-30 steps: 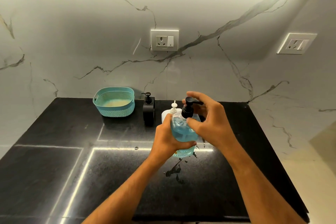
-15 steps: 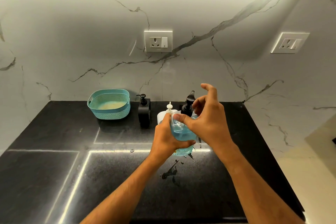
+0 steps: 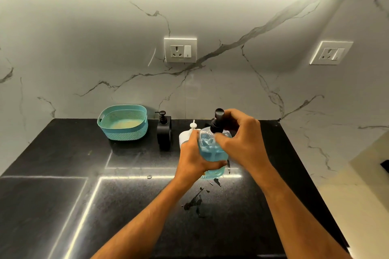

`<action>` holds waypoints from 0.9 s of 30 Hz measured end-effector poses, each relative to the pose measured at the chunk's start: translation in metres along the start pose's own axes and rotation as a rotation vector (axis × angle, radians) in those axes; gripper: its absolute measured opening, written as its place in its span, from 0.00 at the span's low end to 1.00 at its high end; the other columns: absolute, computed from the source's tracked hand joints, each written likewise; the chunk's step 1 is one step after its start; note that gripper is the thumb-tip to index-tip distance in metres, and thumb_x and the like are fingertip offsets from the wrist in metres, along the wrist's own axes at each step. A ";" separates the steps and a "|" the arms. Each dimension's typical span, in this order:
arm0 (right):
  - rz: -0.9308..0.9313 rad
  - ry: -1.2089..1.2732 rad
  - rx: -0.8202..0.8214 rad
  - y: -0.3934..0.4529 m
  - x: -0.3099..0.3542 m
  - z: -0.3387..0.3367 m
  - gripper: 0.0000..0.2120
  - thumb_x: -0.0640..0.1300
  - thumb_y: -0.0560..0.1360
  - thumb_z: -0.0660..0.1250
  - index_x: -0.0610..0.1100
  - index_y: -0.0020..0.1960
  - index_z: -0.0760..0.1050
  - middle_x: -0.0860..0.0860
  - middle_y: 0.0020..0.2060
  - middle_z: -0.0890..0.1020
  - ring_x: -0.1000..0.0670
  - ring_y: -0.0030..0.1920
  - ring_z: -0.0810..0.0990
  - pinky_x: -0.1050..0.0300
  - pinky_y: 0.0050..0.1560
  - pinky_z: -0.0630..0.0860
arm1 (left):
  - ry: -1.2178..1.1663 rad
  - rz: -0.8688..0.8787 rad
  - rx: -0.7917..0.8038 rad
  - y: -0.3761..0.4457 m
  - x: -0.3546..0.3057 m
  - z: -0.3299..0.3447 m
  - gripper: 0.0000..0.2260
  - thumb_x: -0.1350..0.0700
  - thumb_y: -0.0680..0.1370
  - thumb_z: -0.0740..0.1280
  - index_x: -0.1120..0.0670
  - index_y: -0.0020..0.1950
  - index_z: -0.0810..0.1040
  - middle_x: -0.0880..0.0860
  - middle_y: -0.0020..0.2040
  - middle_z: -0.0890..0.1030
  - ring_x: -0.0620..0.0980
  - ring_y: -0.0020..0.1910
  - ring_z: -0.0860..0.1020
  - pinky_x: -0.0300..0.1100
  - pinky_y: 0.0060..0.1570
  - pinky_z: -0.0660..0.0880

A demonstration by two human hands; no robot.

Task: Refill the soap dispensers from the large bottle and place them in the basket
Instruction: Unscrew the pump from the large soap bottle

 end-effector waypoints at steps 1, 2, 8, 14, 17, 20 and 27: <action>0.007 0.027 0.027 0.001 0.001 -0.002 0.20 0.39 0.71 0.79 0.43 0.61 0.80 0.49 0.53 0.85 0.55 0.50 0.83 0.59 0.58 0.81 | 0.005 0.000 0.003 0.000 0.000 0.001 0.35 0.51 0.62 0.88 0.49 0.60 0.71 0.39 0.50 0.80 0.33 0.50 0.82 0.27 0.45 0.77; 0.006 0.029 0.044 0.002 0.001 -0.003 0.24 0.41 0.70 0.79 0.43 0.64 0.79 0.50 0.54 0.85 0.54 0.51 0.82 0.59 0.59 0.81 | 0.011 0.001 0.006 0.001 0.001 0.002 0.35 0.50 0.62 0.88 0.48 0.60 0.71 0.38 0.51 0.79 0.36 0.50 0.82 0.27 0.46 0.78; 0.023 -0.112 0.018 0.002 -0.006 -0.003 0.24 0.55 0.67 0.82 0.45 0.56 0.80 0.51 0.48 0.85 0.56 0.45 0.81 0.65 0.51 0.81 | 0.022 0.004 0.021 0.004 0.005 0.009 0.35 0.46 0.62 0.87 0.52 0.60 0.72 0.41 0.51 0.82 0.39 0.51 0.83 0.31 0.48 0.80; 0.030 -0.073 -0.045 0.007 -0.006 -0.011 0.20 0.48 0.69 0.82 0.42 0.57 0.83 0.49 0.50 0.87 0.51 0.49 0.85 0.56 0.55 0.83 | 0.010 -0.012 0.038 0.008 0.006 0.015 0.36 0.45 0.61 0.87 0.50 0.61 0.72 0.39 0.52 0.81 0.38 0.51 0.82 0.29 0.48 0.79; 0.026 -0.072 -0.068 0.012 -0.005 -0.017 0.21 0.49 0.70 0.81 0.42 0.59 0.83 0.48 0.52 0.87 0.51 0.52 0.85 0.55 0.58 0.83 | -0.009 -0.008 0.054 0.009 0.009 0.017 0.35 0.47 0.61 0.88 0.51 0.60 0.72 0.42 0.54 0.82 0.40 0.53 0.83 0.34 0.51 0.81; 0.007 -0.079 -0.084 0.019 -0.001 -0.025 0.21 0.49 0.70 0.81 0.42 0.59 0.83 0.48 0.52 0.87 0.52 0.51 0.85 0.66 0.56 0.80 | -0.036 -0.013 0.068 0.008 0.013 0.019 0.35 0.49 0.61 0.88 0.52 0.60 0.73 0.42 0.54 0.83 0.38 0.55 0.82 0.31 0.51 0.79; -0.036 -0.112 -0.096 0.034 0.007 -0.038 0.20 0.50 0.70 0.81 0.43 0.58 0.84 0.49 0.50 0.87 0.58 0.48 0.80 0.80 0.48 0.72 | -0.055 -0.043 0.094 0.010 0.028 0.027 0.35 0.50 0.62 0.87 0.50 0.62 0.73 0.43 0.58 0.83 0.42 0.58 0.82 0.31 0.55 0.78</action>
Point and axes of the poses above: each hand's wrist, its own y-axis towards the middle knuckle, its own z-axis out of the palm, x = y × z, the point moved 1 cm from there along y, towards the middle knuckle
